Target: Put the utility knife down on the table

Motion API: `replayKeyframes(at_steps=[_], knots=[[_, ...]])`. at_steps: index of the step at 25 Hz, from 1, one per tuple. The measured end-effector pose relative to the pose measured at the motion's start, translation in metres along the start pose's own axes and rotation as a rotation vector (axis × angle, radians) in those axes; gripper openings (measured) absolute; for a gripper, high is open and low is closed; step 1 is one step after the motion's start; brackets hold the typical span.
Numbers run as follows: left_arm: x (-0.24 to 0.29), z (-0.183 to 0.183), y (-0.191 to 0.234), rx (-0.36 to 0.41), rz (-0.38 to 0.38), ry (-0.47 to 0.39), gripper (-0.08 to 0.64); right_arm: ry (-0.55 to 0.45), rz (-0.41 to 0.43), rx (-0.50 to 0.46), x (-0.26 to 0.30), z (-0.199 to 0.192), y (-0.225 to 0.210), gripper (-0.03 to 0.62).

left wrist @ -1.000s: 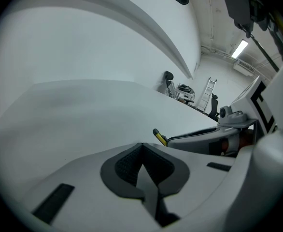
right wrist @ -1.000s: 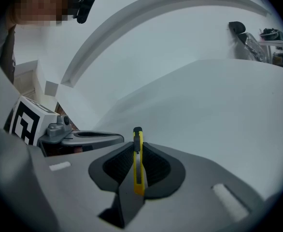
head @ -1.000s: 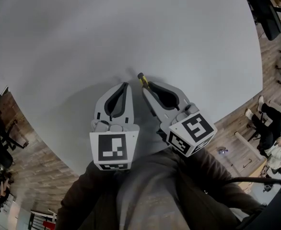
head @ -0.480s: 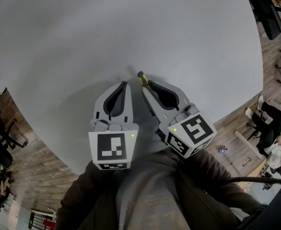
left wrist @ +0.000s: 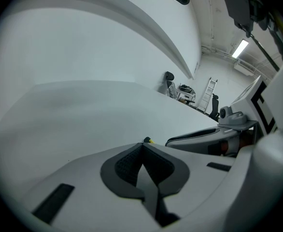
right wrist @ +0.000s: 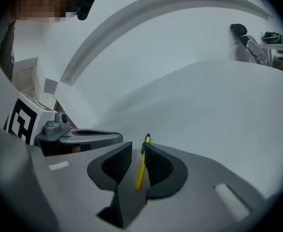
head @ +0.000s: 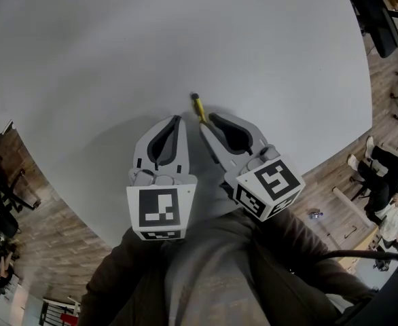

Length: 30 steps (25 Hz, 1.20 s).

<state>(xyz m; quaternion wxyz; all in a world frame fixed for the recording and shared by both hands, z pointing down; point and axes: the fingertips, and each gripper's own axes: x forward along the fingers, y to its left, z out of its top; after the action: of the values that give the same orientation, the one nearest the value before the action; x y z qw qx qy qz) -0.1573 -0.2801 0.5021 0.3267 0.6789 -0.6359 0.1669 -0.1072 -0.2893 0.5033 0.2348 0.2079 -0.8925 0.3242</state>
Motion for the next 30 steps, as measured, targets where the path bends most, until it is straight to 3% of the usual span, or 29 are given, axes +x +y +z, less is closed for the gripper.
replayKeyframes(at_steps=[9, 14, 18, 30], knots=[[-0.011, 0.007, -0.004, 0.015, -0.002, -0.024, 0.003, -0.019, 0.002, -0.014, -0.005, 0.006, 0.009, 0.077], [-0.037, 0.017, -0.017, 0.035, 0.010, -0.059, 0.003, -0.062, 0.005, -0.047, -0.028, 0.018, 0.025, 0.038], [-0.056, 0.034, -0.024, 0.078, 0.033, -0.116, 0.003, -0.133, 0.006, -0.092, -0.048, 0.039, 0.036, 0.003], [-0.124, 0.063, -0.076, 0.167, 0.048, -0.249, 0.003, -0.243, 0.014, -0.206, -0.119, 0.070, 0.081, 0.002]])
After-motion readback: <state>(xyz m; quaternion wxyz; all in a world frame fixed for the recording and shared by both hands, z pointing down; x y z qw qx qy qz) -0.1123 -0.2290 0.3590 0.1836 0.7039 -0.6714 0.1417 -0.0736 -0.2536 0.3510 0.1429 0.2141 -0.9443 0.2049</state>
